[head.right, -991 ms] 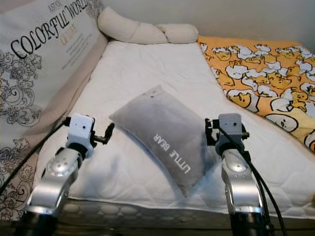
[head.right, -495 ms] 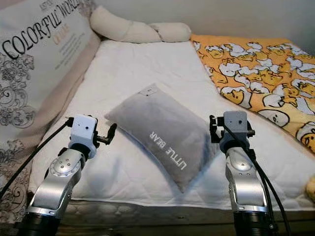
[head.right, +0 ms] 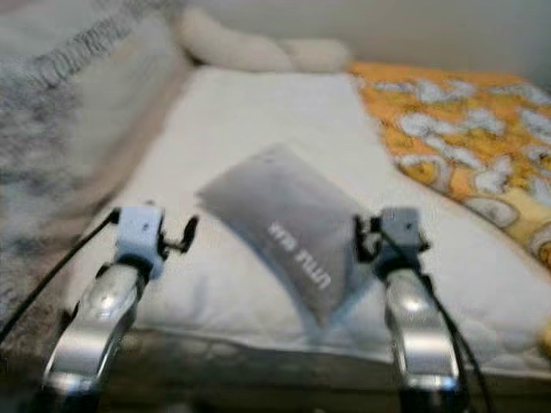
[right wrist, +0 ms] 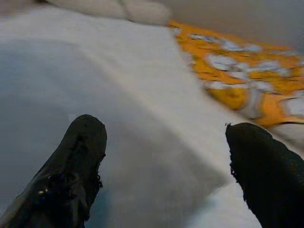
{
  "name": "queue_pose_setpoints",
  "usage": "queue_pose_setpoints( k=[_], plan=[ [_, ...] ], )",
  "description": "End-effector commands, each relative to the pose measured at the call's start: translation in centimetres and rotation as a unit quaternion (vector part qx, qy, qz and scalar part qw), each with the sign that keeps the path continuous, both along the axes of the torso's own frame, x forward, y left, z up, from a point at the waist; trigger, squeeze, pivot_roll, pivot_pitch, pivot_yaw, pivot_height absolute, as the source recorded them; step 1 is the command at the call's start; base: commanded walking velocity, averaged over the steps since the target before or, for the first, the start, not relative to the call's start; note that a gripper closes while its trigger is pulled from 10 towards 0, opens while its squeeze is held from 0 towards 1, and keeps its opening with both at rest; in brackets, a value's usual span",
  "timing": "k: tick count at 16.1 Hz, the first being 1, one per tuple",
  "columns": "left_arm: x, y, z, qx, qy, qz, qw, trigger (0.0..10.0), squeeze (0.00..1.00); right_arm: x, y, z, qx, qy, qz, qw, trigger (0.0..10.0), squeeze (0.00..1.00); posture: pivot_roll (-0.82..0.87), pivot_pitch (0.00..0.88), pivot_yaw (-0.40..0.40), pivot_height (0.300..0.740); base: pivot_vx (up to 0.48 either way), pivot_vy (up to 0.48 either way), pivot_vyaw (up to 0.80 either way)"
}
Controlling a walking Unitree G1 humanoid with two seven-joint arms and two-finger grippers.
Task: Clean up the room
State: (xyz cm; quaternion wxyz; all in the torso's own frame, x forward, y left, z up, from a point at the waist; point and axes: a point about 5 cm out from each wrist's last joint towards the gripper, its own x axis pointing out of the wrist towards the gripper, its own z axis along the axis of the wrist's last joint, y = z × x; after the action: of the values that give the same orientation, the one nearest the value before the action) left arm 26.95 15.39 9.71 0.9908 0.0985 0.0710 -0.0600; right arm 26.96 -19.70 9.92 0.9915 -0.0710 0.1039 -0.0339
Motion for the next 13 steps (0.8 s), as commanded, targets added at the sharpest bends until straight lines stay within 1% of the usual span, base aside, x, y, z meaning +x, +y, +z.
queue_pose_setpoints(
  k=[1, 2, 3, 5, 6, 9, 10, 13],
  plan=[
    [0.2, 0.4, 1.0, 0.01, -0.021, 0.011, 1.0, 10.0, 0.0, -0.6, 0.3, -0.4, 0.01, 0.013, 0.008, 1.0, 10.0, 0.0, 0.08, 0.0, -0.014, 0.74, 0.0, 0.0, 0.0],
    [-0.5, 0.8, 1.2, 0.006, -0.022, 0.027, 0.999, 10.0, 0.0, -1.2, 0.6, -0.6, 0.026, 0.019, 0.01, 0.999, 10.0, 0.0, 0.08, 0.0, -0.015, 0.74, 0.0, 0.0, 0.0],
    [-0.9, 1.2, 1.2, 0.004, -0.023, 0.039, 0.999, 10.0, 0.0, -1.5, 0.6, -0.7, 0.032, 0.022, 0.007, 0.999, 10.0, 0.0, 0.08, 0.0, -0.015, 0.74, 0.0, -0.292, 0.0],
    [-1.3, 1.5, 1.1, 0.005, -0.017, 0.046, 0.999, 10.0, 0.0, -1.8, 0.6, -0.8, 0.032, 0.026, 0.005, 0.999, 10.0, 0.0, 0.08, 0.0, -0.014, 0.74, 0.0, -0.48, 0.0],
    [-1.5, 1.8, 1.0, 0.004, -0.014, 0.054, 0.998, 10.0, 0.0, -1.9, 0.8, -0.8, 0.033, 0.028, 0.004, 0.999, 10.0, 0.0, 0.09, 0.0, -0.014, 0.74, 0.0, 0.0, 0.0],
    [-1.3, 1.9, 1.3, 0.002, -0.017, 0.059, 0.998, 10.0, 0.0, -1.7, 1.0, -0.6, 0.033, 0.027, 0.007, 0.999, 10.0, 0.0, 0.09, 0.0, -0.016, 0.74, 0.0, 0.0, 0.0],
    [-1.4, 1.8, 1.4, -0.007, -0.017, 0.054, 0.998, 10.0, 0.0, -1.6, 1.0, -0.4, 0.026, 0.025, 0.01, 0.999, 10.0, 0.0, 0.09, 0.0, -0.017, 0.74, 0.0, 0.0, 0.0],
    [-1.4, 1.6, 1.5, -0.012, -0.016, 0.053, 0.998, 10.0, 0.0, -1.3, 0.9, 0.3, 0.022, 0.012, 0.012, 1.0, 10.0, 0.0, 0.09, 0.0, -0.019, 0.74, 0.0, 0.0, 0.0]
  ],
)
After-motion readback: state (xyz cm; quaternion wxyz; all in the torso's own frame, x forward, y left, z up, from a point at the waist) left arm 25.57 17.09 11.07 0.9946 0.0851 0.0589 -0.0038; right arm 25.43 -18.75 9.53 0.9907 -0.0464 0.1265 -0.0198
